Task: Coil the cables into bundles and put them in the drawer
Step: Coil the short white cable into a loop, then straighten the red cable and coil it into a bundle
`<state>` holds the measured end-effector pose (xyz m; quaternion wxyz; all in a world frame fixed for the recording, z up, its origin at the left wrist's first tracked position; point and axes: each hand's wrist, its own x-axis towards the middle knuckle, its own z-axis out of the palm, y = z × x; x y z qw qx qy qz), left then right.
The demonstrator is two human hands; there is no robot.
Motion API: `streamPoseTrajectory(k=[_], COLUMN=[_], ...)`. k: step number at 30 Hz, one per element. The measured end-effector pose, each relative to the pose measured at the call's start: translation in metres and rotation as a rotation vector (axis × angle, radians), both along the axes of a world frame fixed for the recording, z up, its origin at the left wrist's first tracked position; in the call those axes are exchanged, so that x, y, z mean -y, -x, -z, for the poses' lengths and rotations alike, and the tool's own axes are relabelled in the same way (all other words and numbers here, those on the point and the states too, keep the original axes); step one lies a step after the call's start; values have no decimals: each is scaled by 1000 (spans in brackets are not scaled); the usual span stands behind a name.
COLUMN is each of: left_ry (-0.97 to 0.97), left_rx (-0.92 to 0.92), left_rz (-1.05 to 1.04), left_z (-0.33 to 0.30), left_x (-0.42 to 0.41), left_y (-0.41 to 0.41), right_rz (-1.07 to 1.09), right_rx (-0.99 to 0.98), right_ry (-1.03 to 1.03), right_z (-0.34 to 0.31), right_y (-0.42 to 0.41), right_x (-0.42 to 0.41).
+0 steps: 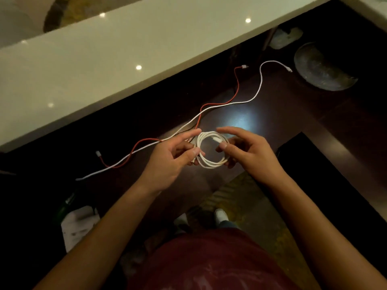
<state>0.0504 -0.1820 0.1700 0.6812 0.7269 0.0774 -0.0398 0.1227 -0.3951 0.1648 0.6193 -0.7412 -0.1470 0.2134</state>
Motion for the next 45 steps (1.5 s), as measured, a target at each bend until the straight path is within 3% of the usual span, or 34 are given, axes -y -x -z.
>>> streamPoseTrajectory(k=[9,15,20,27,35,39,43,45], left_ry=[-44,-2,-66,-110,-242,-368,-662,-715], left_rx=[-115,-229,-374,-517,-602,-598,-597,-609], left_rz=[-315,-610,-749,-768,-724,-669,-583,-563], left_z=[29,54,84,133,164,171,173,176], left_x=[43,42,21,-17,-44,-49,-55,-56], left_y=[60,119,160,188,193,193,189,189], right_rz=[-365,-637,-823,-963,-966,-995,-984,-982], right_rx=[12,231,251,336,294,278,314,337], right_ry=[139,262,336,429,534,576,596,608], right_z=[45,64,108,159,179,186,189,190], right_y=[-8,16,39,65,74,75,73,73], right_x=[14,-30,-85,-138,-164,-167,-170,-171])
